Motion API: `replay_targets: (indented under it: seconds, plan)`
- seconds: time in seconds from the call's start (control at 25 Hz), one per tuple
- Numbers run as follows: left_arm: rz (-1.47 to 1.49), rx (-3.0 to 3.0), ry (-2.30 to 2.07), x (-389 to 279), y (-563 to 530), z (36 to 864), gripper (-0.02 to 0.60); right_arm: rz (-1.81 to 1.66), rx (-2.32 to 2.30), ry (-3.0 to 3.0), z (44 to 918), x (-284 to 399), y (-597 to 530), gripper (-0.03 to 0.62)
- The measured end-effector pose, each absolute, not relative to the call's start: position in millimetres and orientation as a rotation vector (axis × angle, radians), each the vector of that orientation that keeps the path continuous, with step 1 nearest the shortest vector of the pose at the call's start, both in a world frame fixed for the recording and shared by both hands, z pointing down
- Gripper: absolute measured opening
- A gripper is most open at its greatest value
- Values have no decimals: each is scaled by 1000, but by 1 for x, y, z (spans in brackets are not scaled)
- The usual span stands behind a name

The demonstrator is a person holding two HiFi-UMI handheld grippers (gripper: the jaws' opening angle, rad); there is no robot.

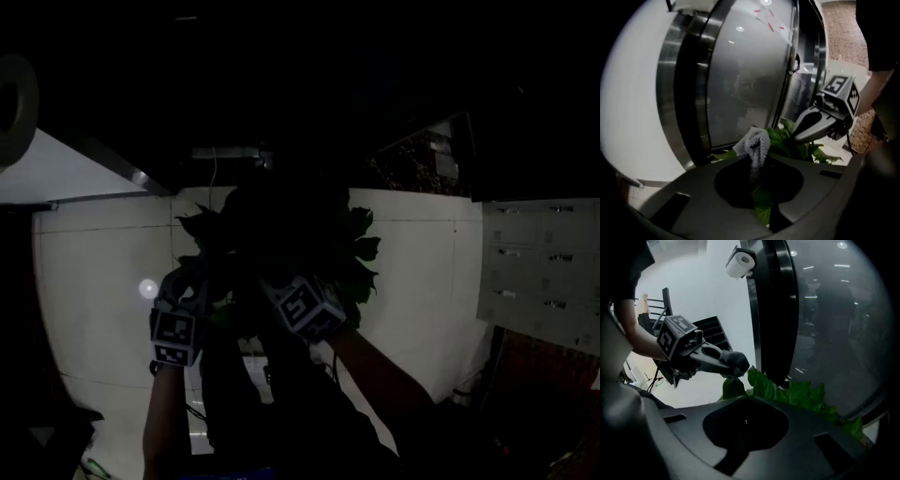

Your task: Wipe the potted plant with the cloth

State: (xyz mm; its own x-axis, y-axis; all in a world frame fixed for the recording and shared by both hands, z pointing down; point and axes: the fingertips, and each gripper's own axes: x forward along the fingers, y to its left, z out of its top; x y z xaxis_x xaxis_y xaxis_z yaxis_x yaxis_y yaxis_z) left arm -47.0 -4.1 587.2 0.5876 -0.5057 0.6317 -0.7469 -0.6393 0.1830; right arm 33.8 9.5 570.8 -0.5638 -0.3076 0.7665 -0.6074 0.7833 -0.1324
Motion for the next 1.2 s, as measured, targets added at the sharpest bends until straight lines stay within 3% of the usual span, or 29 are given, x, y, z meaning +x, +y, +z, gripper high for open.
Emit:
replay_targets:
  seconds: [0.12,0.28,0.44,0.64,0.8,0.96,1.2]
  plan:
    - [816,2422,-847,-12,2,610,23,498,680,-2187,592,30,-3,5]
    - [648,2398,-668,32,24,597,23,532,682,-2203,600,39,-5,5]
    - [464,2300,-916,-4,-15,561,23,576,740,-2217,589,57,-11,5]
    - [563,2252,-1181,-82,-56,590,23,506,794,-2141,587,70,-23,3]
    - [728,2295,-916,-29,-28,613,23,479,688,-2139,608,53,-20,4]
    - [578,2297,-675,27,12,583,23,523,635,-2167,611,47,-11,4]
    - [442,2307,-879,2,-36,542,23,561,647,-2254,598,49,-8,5]
